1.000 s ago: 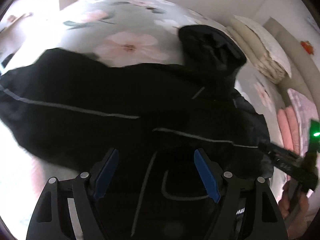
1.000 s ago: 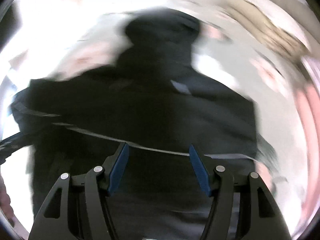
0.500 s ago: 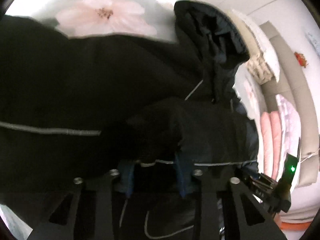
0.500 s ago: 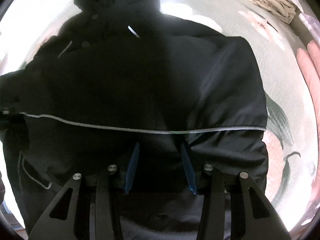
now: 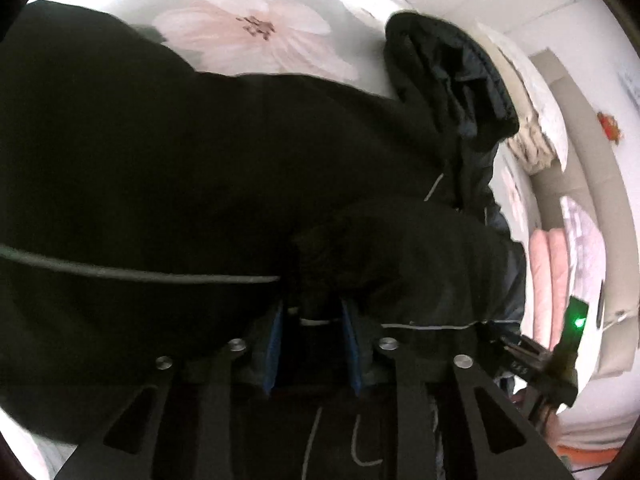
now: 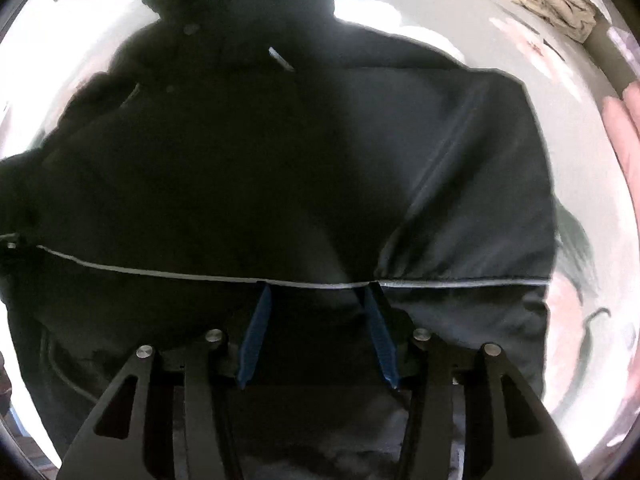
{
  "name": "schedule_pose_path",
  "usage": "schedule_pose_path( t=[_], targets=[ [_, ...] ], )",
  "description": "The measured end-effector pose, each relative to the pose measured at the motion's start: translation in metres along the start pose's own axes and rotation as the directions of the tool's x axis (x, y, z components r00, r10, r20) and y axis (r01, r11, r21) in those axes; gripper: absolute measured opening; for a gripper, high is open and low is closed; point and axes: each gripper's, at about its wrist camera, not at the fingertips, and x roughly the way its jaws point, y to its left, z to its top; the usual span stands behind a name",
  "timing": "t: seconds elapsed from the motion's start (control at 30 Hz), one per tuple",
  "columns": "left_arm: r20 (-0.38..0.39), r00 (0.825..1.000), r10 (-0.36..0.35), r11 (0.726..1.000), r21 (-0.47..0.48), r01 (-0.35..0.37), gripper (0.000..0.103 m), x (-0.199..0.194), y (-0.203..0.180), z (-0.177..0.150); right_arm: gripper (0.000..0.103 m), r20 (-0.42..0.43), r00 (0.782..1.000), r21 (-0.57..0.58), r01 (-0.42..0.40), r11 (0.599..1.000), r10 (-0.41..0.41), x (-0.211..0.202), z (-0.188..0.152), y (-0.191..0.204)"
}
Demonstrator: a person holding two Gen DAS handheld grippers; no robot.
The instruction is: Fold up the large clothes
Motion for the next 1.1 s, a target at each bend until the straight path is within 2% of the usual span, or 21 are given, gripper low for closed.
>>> schedule_pose_path(
  t=[0.07, 0.17, 0.23, 0.3, 0.37, 0.47, 0.5, 0.53, 0.57, 0.6, 0.67, 0.7, 1.0, 1.1],
  targets=[
    [0.04, 0.999, 0.032, 0.999, -0.005, -0.032, 0.034, -0.014, -0.002, -0.003, 0.054, -0.014, 1.0, -0.013, 0.0, 1.0, 0.0, -0.003, 0.002, 0.002],
    [0.116, 0.985, 0.128, 0.989, 0.055, -0.135, 0.044, -0.049, -0.022, -0.005, 0.055, -0.013, 0.999, 0.003, -0.03, 1.0, 0.03, -0.02, 0.01, 0.001],
    [0.152, 0.982, 0.114, 0.986, 0.105, -0.131, 0.063, -0.066, -0.035, -0.005, 0.055, 0.047, 0.998, -0.02, -0.047, 0.999, 0.048, -0.043, 0.017, 0.009],
    [0.161, 0.984, 0.082, 0.977, 0.181, -0.111, 0.068, -0.067, -0.064, -0.007, 0.055, 0.088, 0.994, -0.052, -0.058, 0.997, 0.063, -0.057, 0.023, 0.022],
    [0.137, 0.988, 0.073, 0.968, 0.231, -0.103, 0.068, -0.053, -0.081, -0.009, 0.055, 0.087, 0.993, -0.065, -0.076, 0.995, 0.082, -0.06, 0.028, 0.037],
    [0.072, 0.983, 0.17, 0.948, 0.259, -0.183, 0.068, -0.006, -0.097, -0.013, 0.055, 0.045, 0.997, -0.076, -0.054, 0.996, 0.058, -0.042, 0.033, 0.046],
    [0.042, 0.969, 0.242, 0.936, 0.254, -0.245, 0.068, 0.015, -0.097, -0.015, 0.055, 0.022, 0.998, -0.069, -0.054, 0.996, 0.055, -0.034, 0.034, 0.046],
    [0.034, 0.958, 0.285, 0.924, 0.256, -0.284, 0.068, 0.025, -0.098, -0.017, 0.055, -0.004, 0.999, -0.061, -0.053, 0.997, 0.052, -0.025, 0.032, 0.046],
    [0.039, 0.934, 0.354, 0.896, 0.271, -0.351, 0.068, 0.037, -0.1, -0.019, 0.054, -0.041, 0.998, -0.052, -0.049, 0.997, 0.047, -0.014, 0.03, 0.044],
    [0.052, 0.924, 0.379, 0.881, 0.286, -0.377, 0.068, 0.041, -0.103, -0.021, 0.054, -0.07, 0.996, -0.039, -0.052, 0.998, 0.049, -0.006, 0.028, 0.043],
    [0.079, 0.907, 0.414, 0.856, 0.307, -0.417, 0.068, 0.042, -0.111, -0.024, 0.054, -0.064, 0.996, -0.021, -0.063, 0.998, 0.062, -0.006, 0.026, 0.041],
    [0.081, 0.905, 0.418, 0.854, 0.304, -0.422, 0.068, 0.042, -0.112, -0.024, 0.054, -0.069, 0.996, -0.021, -0.063, 0.998, 0.061, -0.006, 0.027, 0.041],
    [0.082, 0.922, 0.379, 0.878, 0.284, -0.386, 0.068, 0.022, -0.109, -0.027, 0.057, -0.064, 0.997, -0.03, -0.054, 0.998, 0.052, -0.008, 0.027, 0.043],
    [0.115, 0.906, 0.406, 0.865, 0.27, -0.422, 0.068, 0.005, -0.105, -0.03, 0.058, -0.066, 0.997, -0.033, -0.041, 0.999, 0.038, -0.006, 0.029, 0.045]
  ],
)
